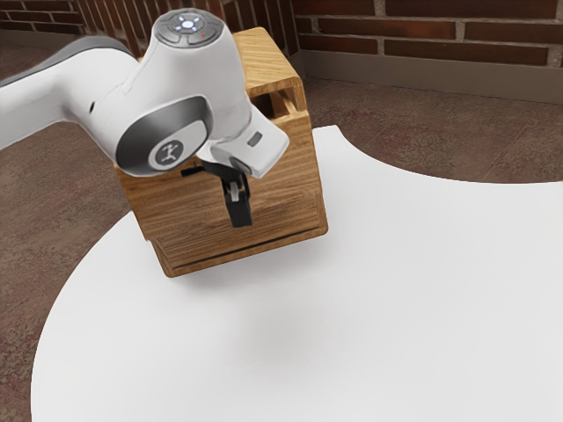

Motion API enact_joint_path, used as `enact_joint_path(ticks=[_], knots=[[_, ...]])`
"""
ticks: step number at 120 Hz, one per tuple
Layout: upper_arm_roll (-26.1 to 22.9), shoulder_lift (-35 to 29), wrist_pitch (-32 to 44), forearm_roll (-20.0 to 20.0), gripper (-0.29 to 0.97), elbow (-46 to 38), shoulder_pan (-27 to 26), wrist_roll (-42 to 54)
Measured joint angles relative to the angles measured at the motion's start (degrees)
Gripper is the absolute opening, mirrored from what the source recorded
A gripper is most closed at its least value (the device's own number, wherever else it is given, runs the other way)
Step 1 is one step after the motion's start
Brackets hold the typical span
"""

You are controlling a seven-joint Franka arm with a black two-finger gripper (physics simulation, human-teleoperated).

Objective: Pull the drawer handle with one arm to open the drawer

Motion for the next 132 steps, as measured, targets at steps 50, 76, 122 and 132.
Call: enact_joint_path(ticks=[50,76,122,132], knots=[[-10.7,1.0,1.1,0.5,0.50,-0.4,10.5,-0.3],[-11.8,4.0,1.4,-1.2,0.38,0.2,13.3,-0.6],[-12.0,5.1,0.5,-2.4,0.30,4.6,14.2,-0.1],[-13.2,5.6,-0.2,-3.1,0.45,5.9,15.2,0.1]])
